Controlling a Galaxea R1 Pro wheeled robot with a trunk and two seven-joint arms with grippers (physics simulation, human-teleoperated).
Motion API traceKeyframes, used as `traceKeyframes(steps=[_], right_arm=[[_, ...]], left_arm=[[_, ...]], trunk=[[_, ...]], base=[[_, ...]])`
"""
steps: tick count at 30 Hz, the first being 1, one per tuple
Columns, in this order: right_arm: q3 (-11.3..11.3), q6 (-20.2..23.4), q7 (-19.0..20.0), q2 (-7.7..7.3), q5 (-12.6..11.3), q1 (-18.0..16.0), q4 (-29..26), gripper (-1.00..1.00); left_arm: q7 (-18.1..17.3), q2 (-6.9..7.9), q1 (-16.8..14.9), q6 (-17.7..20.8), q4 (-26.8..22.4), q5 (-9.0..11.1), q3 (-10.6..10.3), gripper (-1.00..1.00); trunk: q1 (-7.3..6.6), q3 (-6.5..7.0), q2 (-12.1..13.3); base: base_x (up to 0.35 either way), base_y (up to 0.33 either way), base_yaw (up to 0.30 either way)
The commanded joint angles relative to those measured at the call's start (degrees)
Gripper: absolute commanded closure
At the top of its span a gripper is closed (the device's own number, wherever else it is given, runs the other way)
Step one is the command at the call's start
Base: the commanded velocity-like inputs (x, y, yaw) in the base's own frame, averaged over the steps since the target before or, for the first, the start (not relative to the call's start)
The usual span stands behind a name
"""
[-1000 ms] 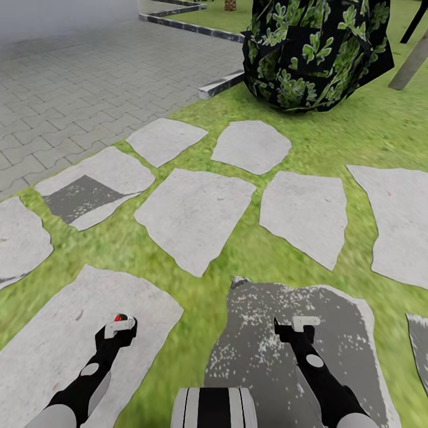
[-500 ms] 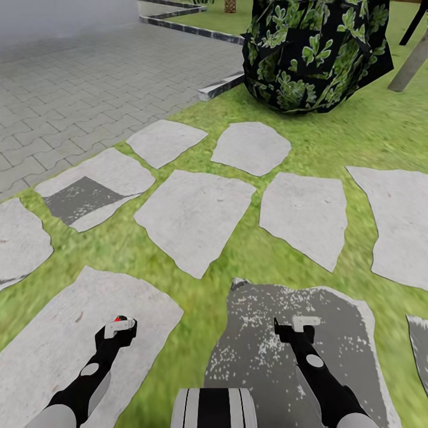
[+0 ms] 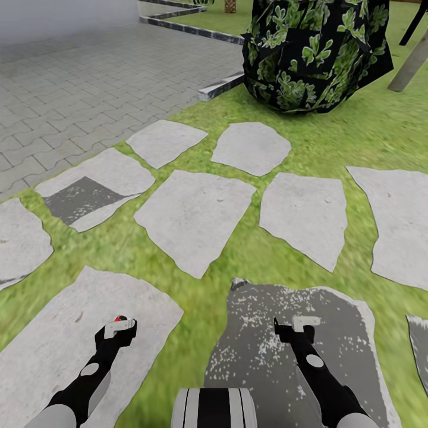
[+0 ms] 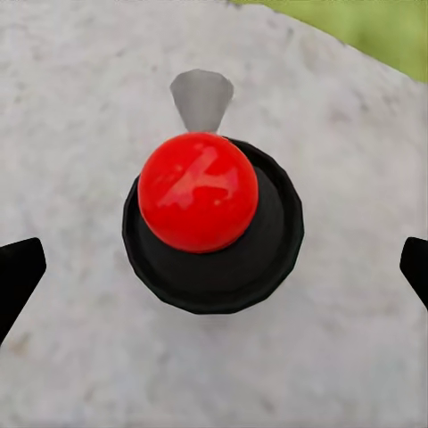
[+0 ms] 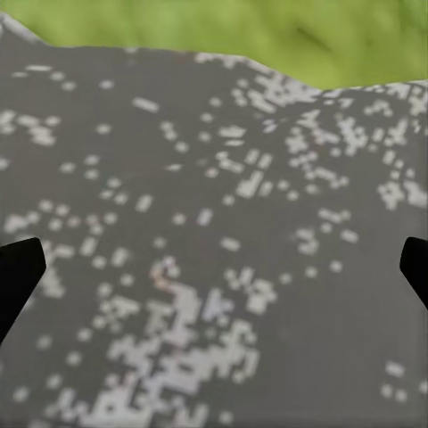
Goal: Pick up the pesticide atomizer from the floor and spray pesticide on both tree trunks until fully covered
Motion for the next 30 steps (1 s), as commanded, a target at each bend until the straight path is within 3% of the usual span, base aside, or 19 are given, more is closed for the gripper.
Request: traceKeyframes(steps=[1, 30], right_arm=[[0.05, -0.14, -0.2, -0.01, 0.12, -0.02, 0.04, -1.0], [0.05, -0.14, -0.2, -0.01, 0.13, -0.02, 0.04, -1.0]], left_arm=[[0.01, 0.0, -0.02, -0.18, 0.05, 0.16, 0.02, -1.0], [0.03, 0.0, -0.02, -0.18, 0.01, 0.16, 0.06, -1.0]], trunk=[[-0.01, 0.0, -0.01], [-0.01, 0.31, -0.01]], base=[[0.0, 0.0, 0.0], [0.0, 0.0, 0.007]])
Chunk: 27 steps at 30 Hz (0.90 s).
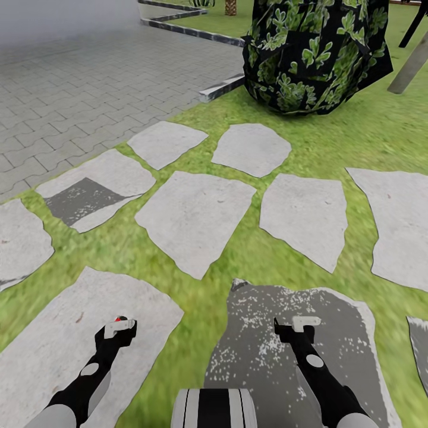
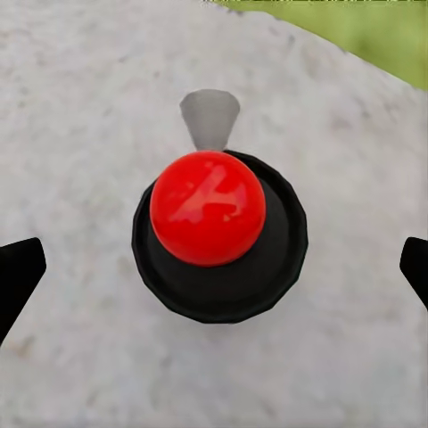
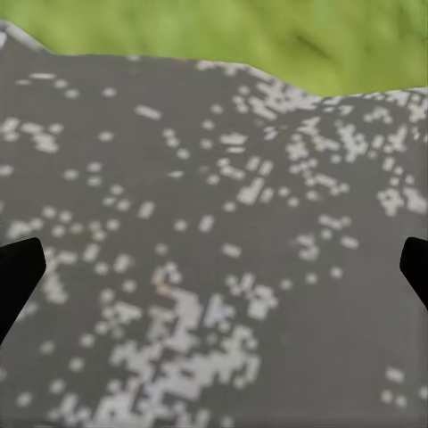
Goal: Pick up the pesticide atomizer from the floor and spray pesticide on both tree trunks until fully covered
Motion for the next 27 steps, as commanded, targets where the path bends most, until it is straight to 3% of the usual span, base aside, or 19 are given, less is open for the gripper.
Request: traceKeyframes(steps=[1, 18, 19, 27], right_arm=[[0.05, -0.14, -0.2, -0.01, 0.12, -0.02, 0.04, -1.0], [0.05, -0.14, -0.2, -0.03, 0.21, -0.02, 0.13, -1.0], [0.05, -0.14, -0.2, -0.04, 0.21, -0.02, 0.13, -1.0], [0.05, -0.14, -0.2, -0.04, 0.21, -0.02, 0.13, -1.0]], left_arm=[[0.01, 0.0, -0.02, -0.18, 0.03, 0.16, 0.04, -1.0], [0.08, 0.0, -0.02, -0.09, -0.79, 0.25, 0.15, -1.0], [0.08, 0.0, -0.02, -0.09, -0.79, 0.25, 0.15, 1.0], [0.1, 0.0, -0.02, -0.18, -0.79, 0.29, 0.07, 1.0]], trunk=[[-0.01, -0.03, -0.01], [-0.01, -0.03, -0.01], [-0.01, -0.03, -0.01], [-0.01, -0.03, -0.01]], base=[[0.0, 0.0, 0.0], [0.0, 0.0, 0.0], [0.0, 0.0, 0.0], [0.0, 0.0, 0.0]])
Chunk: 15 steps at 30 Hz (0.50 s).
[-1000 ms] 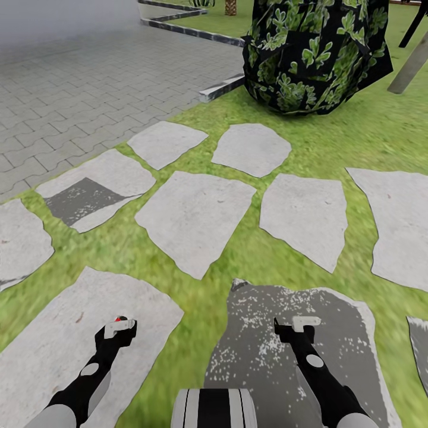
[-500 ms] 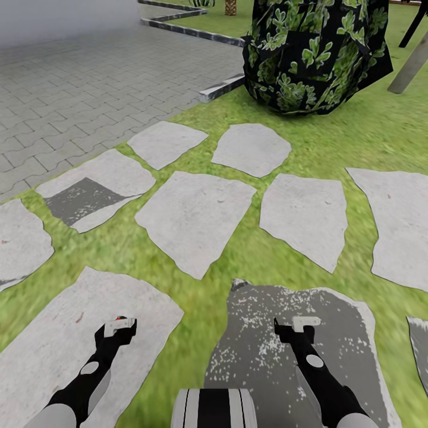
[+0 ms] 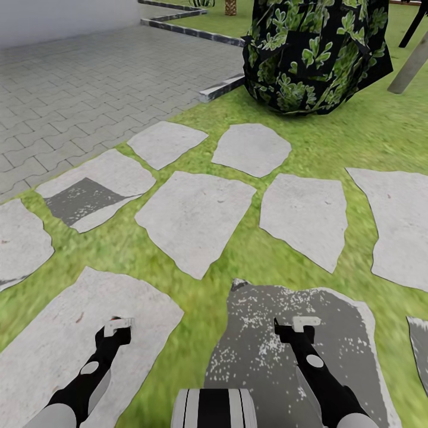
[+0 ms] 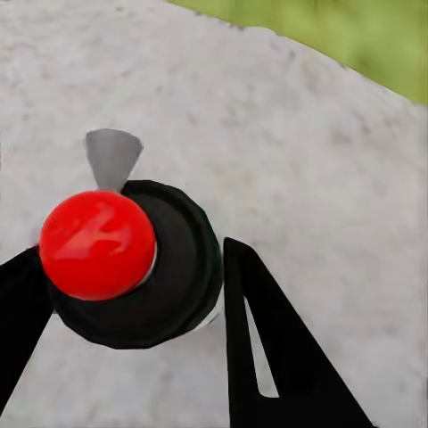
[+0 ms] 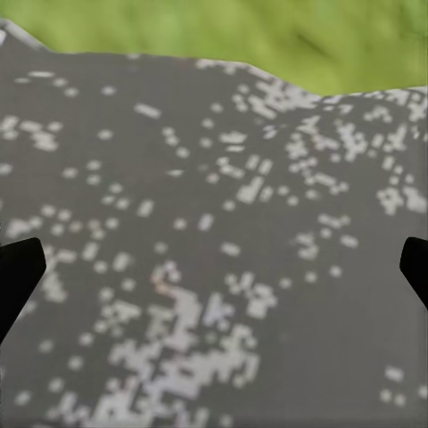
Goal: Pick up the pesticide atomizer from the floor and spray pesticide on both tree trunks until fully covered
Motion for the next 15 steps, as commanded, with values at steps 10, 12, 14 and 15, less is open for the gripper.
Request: traceKeyframes(steps=[10, 12, 14, 15], right_arm=[[0.05, -0.14, -0.2, -0.04, 0.13, -0.02, 0.04, -1.0], [0.05, -0.14, -0.2, -0.02, 0.13, -0.02, 0.04, -1.0], [0.05, -0.14, -0.2, -0.04, 0.13, -0.02, 0.04, -1.0], [0.05, -0.14, -0.2, -0.02, 0.13, -0.02, 0.04, -1.0]], left_arm=[[-0.05, -0.08, -0.02, -0.26, -0.12, 0.18, -0.01, 1.0], [-0.06, -0.09, -0.02, -0.27, -0.13, 0.18, -0.01, 1.0], [-0.06, -0.09, -0.02, -0.27, -0.13, 0.18, -0.01, 1.0], [-0.06, -0.09, -0.02, -0.27, -0.13, 0.18, -0.01, 1.0]], trunk=[[-0.01, -0.03, -0.01], [-0.01, -0.03, -0.01], [-0.01, -0.03, -0.01], [-0.01, -0.03, -0.01]], base=[[0.0, 0.0, 0.0], [0.0, 0.0, 0.0], [0.0, 0.0, 0.0], [0.0, 0.0, 0.0]])
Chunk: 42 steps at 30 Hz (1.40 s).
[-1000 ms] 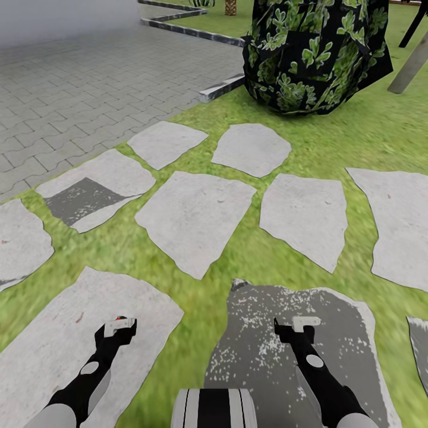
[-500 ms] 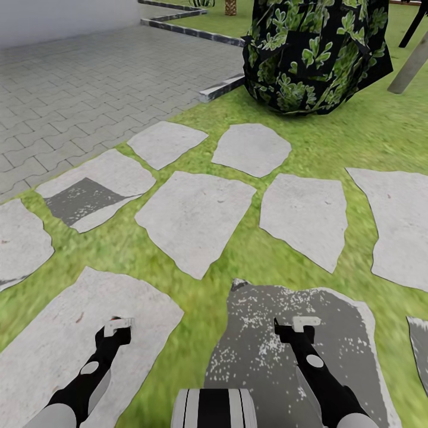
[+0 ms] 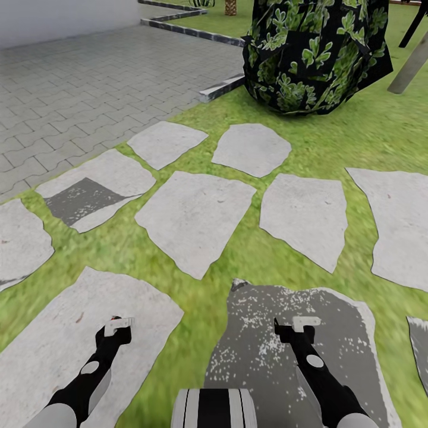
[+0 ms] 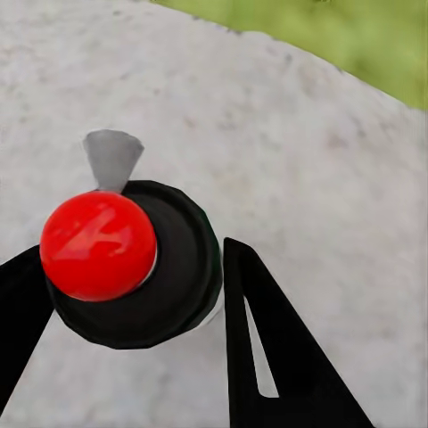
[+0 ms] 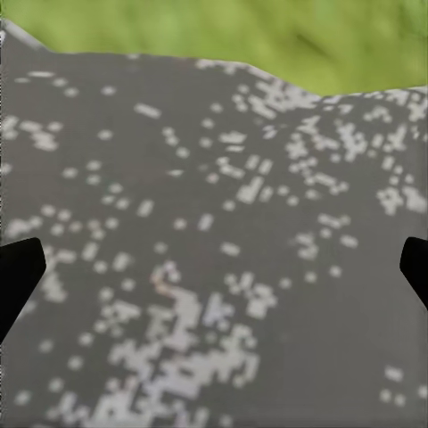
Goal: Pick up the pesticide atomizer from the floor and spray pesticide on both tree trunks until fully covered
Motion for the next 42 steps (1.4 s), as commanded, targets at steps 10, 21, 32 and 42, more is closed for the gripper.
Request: traceKeyframes(steps=[10, 21, 32, 42], right_arm=[[0.05, -0.14, -0.3, 0.04, 0.13, -0.02, 0.04, -1.0], [0.05, -0.55, -0.46, 0.12, 0.04, -0.02, -0.03, -1.0], [-0.11, -19.06, -0.4, -0.58, 0.31, 6.03, 10.32, -1.0], [-0.09, -32.46, -0.35, -1.35, 0.26, 7.52, 27.69, -1.0]], left_arm=[[0.02, 0.03, -0.02, -0.1, 0.13, 0.15, 0.01, 1.0], [0.02, 0.05, -0.02, -0.05, 0.2, 0.09, 0.01, 1.0], [0.13, 0.61, 9.01, -2.48, 0.21, 0.07, 0.01, 1.0], [0.12, 0.76, 17.47, -7.64, 0.32, 1.74, 2.33, 1.0]], trunk=[[-0.27, 2.19, 0.12], [-0.55, 4.62, 0.27], [-0.83, 7.91, 0.42], [-1.09, 11.02, 0.55]], base=[[0.0, 0.0, 0.0], [0.0, 0.0, 0.0], [0.0, 0.0, -0.047], [0.0, 0.0, -0.072]])
